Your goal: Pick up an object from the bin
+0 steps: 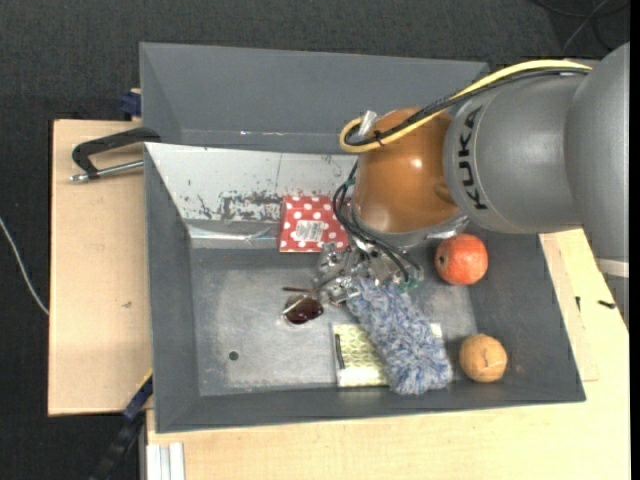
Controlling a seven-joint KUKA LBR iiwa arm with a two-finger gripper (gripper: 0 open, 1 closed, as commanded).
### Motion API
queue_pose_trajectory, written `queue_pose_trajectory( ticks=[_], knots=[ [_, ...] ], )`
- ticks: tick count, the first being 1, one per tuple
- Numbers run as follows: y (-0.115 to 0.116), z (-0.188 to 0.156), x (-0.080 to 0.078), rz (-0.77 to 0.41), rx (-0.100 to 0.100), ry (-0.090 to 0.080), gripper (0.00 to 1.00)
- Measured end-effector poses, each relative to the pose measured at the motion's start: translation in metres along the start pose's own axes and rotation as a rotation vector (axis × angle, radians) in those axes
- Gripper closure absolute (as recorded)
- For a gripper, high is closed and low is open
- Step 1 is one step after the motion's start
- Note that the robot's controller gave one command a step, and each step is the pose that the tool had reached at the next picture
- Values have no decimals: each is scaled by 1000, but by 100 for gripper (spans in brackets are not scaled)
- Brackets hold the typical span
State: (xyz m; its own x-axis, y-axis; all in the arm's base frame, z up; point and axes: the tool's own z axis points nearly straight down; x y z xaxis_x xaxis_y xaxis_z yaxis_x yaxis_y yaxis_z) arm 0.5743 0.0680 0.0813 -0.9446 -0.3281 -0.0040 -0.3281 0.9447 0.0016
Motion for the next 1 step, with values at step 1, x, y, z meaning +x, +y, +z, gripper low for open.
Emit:
queue_pose_trajectory(
  ticks=[1],
  knots=[
    [0,0,0,0,0,0,100]
  ],
)
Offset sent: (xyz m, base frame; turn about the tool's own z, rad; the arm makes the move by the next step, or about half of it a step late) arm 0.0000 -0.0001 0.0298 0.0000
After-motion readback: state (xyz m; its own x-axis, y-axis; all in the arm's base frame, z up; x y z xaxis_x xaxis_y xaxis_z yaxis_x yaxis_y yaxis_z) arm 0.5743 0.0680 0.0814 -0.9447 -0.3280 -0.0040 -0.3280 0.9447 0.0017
